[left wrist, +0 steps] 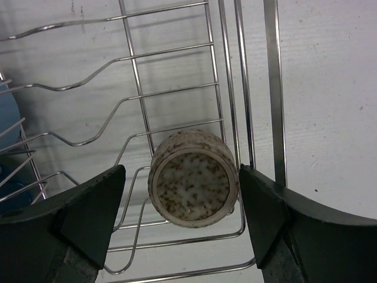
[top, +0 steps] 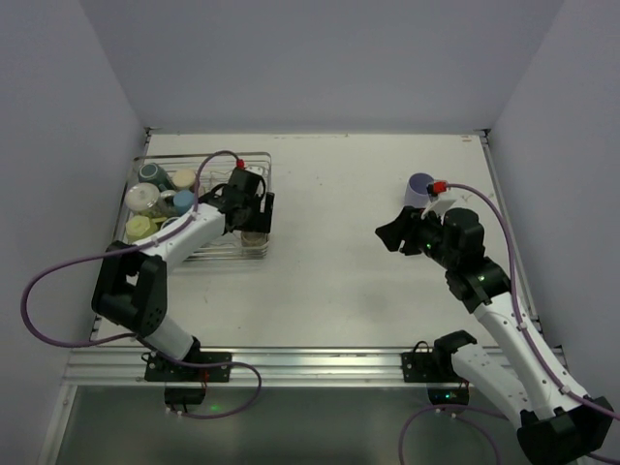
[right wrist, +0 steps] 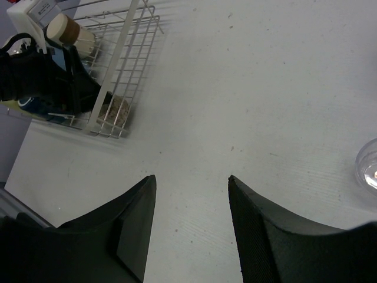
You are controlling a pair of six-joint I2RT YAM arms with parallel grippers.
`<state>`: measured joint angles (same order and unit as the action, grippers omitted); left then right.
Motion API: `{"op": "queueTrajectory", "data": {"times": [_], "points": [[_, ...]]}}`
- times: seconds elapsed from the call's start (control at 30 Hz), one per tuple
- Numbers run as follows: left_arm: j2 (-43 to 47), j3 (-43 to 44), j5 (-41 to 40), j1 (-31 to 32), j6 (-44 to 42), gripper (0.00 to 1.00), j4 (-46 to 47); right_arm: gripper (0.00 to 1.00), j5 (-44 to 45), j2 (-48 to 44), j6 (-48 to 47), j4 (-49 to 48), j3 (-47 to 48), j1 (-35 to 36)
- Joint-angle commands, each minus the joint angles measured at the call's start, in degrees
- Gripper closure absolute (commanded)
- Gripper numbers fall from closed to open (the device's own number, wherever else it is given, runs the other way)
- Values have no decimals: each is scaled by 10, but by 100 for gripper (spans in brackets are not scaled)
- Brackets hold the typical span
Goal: Unload the cups from the dish rack
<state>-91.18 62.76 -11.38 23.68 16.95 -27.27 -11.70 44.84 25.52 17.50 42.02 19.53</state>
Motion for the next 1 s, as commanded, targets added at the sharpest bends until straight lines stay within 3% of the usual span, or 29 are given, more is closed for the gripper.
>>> {"op": "queueTrajectory", "data": {"times": [0.0, 0.27, 0.67, 0.97], "points": [[38, -20, 0, -3, 16, 14, -28, 45, -17, -6, 5, -25, 2, 4], [30, -49, 30, -3, 10, 20, -34, 45, -17, -4, 4, -25, 4, 5], [-22, -23, 61, 0, -9, 26, -30, 45, -24, 19, 4, -29, 16, 11], [-80, -36, 30, 1, -14, 22, -39, 45, -21, 23, -1, -24, 28, 14]]}}
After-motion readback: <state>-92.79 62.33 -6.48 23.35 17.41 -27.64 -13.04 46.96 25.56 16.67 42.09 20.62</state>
